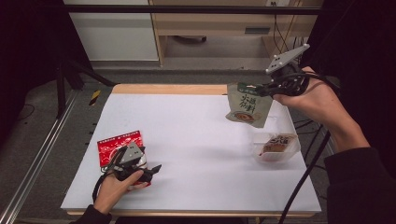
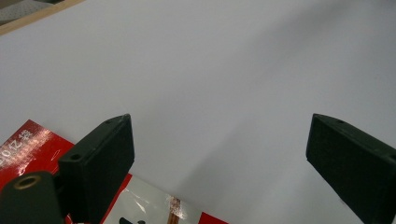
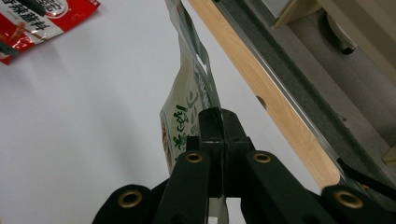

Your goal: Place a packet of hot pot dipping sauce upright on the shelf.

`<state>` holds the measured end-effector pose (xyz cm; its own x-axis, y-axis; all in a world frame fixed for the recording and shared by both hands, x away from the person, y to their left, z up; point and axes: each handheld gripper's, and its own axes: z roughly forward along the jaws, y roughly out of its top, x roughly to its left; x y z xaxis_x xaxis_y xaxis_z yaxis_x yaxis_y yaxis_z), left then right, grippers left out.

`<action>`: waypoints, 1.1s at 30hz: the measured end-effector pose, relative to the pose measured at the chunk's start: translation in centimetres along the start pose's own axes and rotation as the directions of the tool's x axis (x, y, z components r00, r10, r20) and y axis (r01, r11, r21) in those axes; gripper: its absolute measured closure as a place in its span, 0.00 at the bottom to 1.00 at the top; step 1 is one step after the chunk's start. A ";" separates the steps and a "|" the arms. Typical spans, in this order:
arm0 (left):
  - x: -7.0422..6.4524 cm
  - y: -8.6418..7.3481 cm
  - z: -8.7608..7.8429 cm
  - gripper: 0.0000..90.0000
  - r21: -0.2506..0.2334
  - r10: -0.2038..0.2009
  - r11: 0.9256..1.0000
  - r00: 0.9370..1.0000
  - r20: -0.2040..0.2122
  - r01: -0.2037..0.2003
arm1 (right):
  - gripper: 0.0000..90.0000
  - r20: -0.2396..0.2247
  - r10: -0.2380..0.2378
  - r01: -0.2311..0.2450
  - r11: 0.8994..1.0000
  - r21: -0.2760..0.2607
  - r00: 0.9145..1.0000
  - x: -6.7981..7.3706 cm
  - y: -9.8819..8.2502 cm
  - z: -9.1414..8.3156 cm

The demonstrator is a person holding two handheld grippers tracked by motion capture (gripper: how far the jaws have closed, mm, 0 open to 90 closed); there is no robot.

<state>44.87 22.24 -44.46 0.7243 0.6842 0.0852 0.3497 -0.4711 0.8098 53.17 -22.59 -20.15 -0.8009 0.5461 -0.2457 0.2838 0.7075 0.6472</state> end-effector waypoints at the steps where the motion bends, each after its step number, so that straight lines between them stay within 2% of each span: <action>1: 0.0 0.0 0.0 0.08 -0.001 -0.001 1.000 1.000 0.000 0.001 | 1.00 0.004 0.005 -0.005 1.000 -0.002 1.000 -0.2 -0.1 -0.1; 10: 0.1 -0.1 0.0 0.08 -0.002 -0.002 1.000 1.000 -0.002 0.002 | 1.00 0.039 0.044 -0.044 0.999 -0.006 0.998 -1.1 -1.3 -0.9; 20: 0.1 0.0 0.0 0.08 -0.005 0.005 1.000 1.000 -0.002 -0.005 | 1.00 0.048 0.050 -0.050 0.999 -0.004 0.998 -1.6 -2.5 -1.7; 26: 0.3 -0.1 -0.1 0.08 -0.004 0.000 1.000 1.000 -0.009 0.000 | 1.00 0.043 0.052 -0.052 0.999 -0.011 0.998 -2.5 -3.6 -1.8; 33: 0.5 -0.2 0.0 0.08 0.009 -0.001 1.000 1.000 -0.010 0.001 | 1.00 -0.003 0.049 -0.050 0.999 -0.014 0.999 -3.5 -5.6 -1.0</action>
<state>45.15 22.72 -44.57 0.7180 0.6902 0.0900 0.3557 -0.4750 0.8049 53.86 -28.89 -22.15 -0.7872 0.5793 -0.2115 0.3157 0.6732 0.6687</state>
